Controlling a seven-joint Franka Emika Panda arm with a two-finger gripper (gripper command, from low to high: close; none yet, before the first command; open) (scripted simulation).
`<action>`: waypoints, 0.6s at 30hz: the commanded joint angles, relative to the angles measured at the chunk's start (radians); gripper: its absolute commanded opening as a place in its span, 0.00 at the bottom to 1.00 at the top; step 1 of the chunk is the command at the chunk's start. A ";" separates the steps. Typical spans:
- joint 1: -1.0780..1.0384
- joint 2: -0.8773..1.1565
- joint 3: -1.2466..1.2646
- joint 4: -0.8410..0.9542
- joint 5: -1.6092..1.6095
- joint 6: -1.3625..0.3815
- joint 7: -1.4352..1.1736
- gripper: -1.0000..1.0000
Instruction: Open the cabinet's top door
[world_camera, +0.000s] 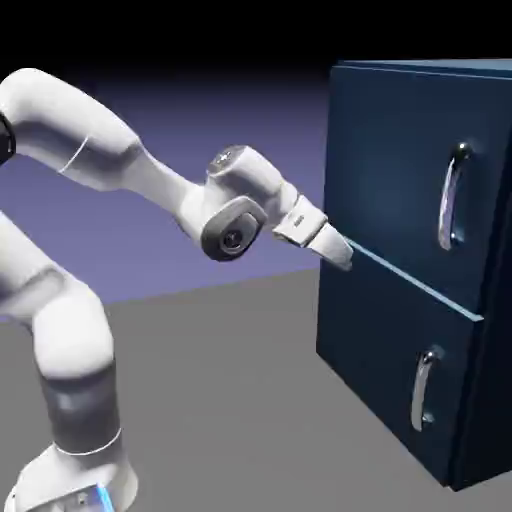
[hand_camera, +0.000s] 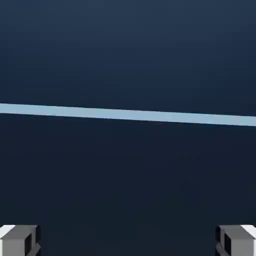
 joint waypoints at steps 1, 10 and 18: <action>0.020 -0.016 -0.023 0.009 -0.044 -0.004 0.021 0.50; 0.195 -0.158 -0.229 0.088 -0.435 -0.035 0.213 0.50; 0.351 -0.284 -0.412 0.159 -0.783 -0.064 0.384 0.50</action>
